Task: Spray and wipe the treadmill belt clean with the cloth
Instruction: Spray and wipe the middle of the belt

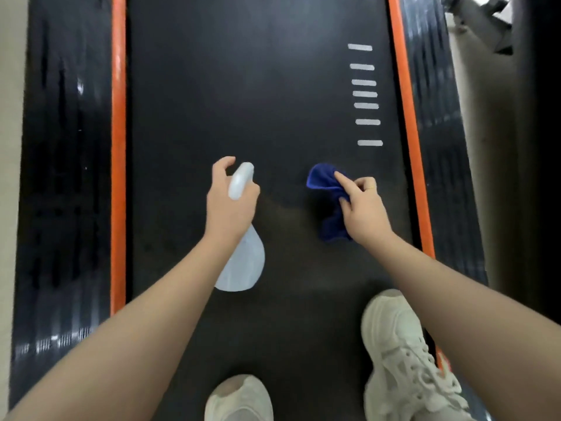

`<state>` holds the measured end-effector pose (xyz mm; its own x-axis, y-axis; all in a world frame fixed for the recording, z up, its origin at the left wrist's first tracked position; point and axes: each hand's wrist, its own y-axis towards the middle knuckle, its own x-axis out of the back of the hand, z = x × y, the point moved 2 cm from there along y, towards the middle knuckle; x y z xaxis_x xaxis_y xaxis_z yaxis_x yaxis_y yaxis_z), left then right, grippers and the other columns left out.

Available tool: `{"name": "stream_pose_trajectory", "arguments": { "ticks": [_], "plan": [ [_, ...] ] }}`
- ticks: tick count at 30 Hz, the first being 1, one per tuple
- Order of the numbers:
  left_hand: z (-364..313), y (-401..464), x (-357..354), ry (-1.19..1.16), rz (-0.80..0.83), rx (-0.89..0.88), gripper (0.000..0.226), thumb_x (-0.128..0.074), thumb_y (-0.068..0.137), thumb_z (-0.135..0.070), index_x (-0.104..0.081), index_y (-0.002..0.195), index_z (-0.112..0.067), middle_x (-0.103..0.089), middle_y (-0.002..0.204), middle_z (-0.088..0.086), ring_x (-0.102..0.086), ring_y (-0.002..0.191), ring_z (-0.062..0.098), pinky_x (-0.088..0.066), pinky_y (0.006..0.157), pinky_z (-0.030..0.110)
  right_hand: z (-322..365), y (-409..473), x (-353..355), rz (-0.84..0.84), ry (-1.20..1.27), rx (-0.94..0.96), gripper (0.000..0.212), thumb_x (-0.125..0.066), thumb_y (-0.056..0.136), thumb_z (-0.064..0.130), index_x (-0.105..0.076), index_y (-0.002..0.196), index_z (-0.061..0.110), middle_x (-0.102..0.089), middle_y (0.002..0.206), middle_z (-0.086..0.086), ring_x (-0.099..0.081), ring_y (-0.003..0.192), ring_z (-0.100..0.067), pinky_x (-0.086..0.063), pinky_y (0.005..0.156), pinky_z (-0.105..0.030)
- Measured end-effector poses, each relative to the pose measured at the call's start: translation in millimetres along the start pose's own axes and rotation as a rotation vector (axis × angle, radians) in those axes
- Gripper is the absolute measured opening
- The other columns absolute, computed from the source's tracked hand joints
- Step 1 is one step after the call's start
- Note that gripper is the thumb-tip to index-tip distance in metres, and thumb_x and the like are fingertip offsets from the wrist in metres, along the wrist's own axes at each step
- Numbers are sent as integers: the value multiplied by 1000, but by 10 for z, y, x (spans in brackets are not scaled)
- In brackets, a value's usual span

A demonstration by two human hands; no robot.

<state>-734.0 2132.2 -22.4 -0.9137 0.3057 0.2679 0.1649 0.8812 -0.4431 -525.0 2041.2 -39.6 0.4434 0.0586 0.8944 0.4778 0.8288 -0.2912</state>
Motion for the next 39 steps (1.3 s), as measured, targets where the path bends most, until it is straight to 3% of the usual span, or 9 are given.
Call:
{"name": "stream_pose_trajectory", "arguments": {
  "ticks": [4, 11, 16, 21, 27, 30, 33, 36, 39],
  "plan": [
    [91, 171, 273, -36, -138, -34, 27, -60, 86, -13, -57, 113, -20, -62, 101, -9, -61, 92, 8, -49, 73, 23, 499, 299, -570, 31, -109, 194, 48, -50, 94, 16, -42, 141, 21, -43, 123, -14, -46, 97, -33, -44, 82, -37],
    [97, 230, 127, -10, -132, -62, 26, -60, 86, -10, -56, 110, -17, -61, 91, -7, -57, 77, -3, -47, 64, 13, 764, 197, -1041, 50, -288, 806, 58, -75, 66, 14, -62, 122, 15, -58, 95, -17, -50, 63, -31, -36, 48, -30],
    [169, 227, 245, -41, -203, -42, 31, -62, 81, -18, -57, 112, -18, -64, 104, 0, -63, 96, 12, -51, 77, 25, 780, 660, -872, -26, -215, 295, 49, -59, 82, 10, -54, 130, 20, -51, 112, -21, -50, 79, -37, -39, 56, -33],
    [49, 91, 201, -31, -190, -53, 37, -58, 76, -21, -56, 113, -17, -64, 101, 0, -63, 93, 13, -53, 79, 28, 678, 88, -984, 301, -417, 824, 57, -60, 85, 20, -43, 138, 31, -48, 117, -17, -52, 81, -33, -41, 58, -33],
    [60, 93, 87, 14, -59, -99, 33, -62, 83, -9, -54, 114, -19, -62, 97, -5, -61, 88, 7, -51, 75, 20, 770, 800, -779, 17, -350, 380, 52, -53, 89, 17, -41, 138, 29, -42, 124, -17, -47, 93, -34, -37, 64, -35],
    [58, 115, 92, 26, -57, -101, 32, -59, 81, -13, -54, 111, -21, -62, 94, -10, -61, 86, 5, -50, 74, 22, 668, 236, -858, 106, -250, 645, 57, -71, 71, 15, -57, 125, 25, -53, 106, -19, -51, 71, -33, -39, 53, -33],
    [43, 76, 43, 61, -44, -83, 32, -60, 85, -4, -54, 111, -22, -63, 93, -8, -60, 85, 6, -50, 73, 25, 440, 13, -906, 441, -433, 923, 58, -62, 85, 20, -42, 138, 31, -45, 117, -16, -51, 80, -32, -40, 58, -36],
    [33, 68, 41, 74, -34, -81, 33, -60, 84, -3, -54, 109, -24, -63, 94, -8, -61, 87, 7, -49, 73, 23, 519, 650, -646, 110, -326, 452, 52, -49, 91, 19, -38, 138, 37, -39, 128, -15, -50, 91, -35, -41, 65, -38],
    [20, 72, 17, 113, 2, -70, 32, -60, 84, -4, -54, 110, -23, -63, 95, -7, -61, 89, 10, -51, 73, 25, 455, 657, -622, 84, -292, 226, 53, -46, 93, 15, -35, 140, 36, -34, 135, -17, -48, 95, -35, -40, 66, -38]
  ]
}}
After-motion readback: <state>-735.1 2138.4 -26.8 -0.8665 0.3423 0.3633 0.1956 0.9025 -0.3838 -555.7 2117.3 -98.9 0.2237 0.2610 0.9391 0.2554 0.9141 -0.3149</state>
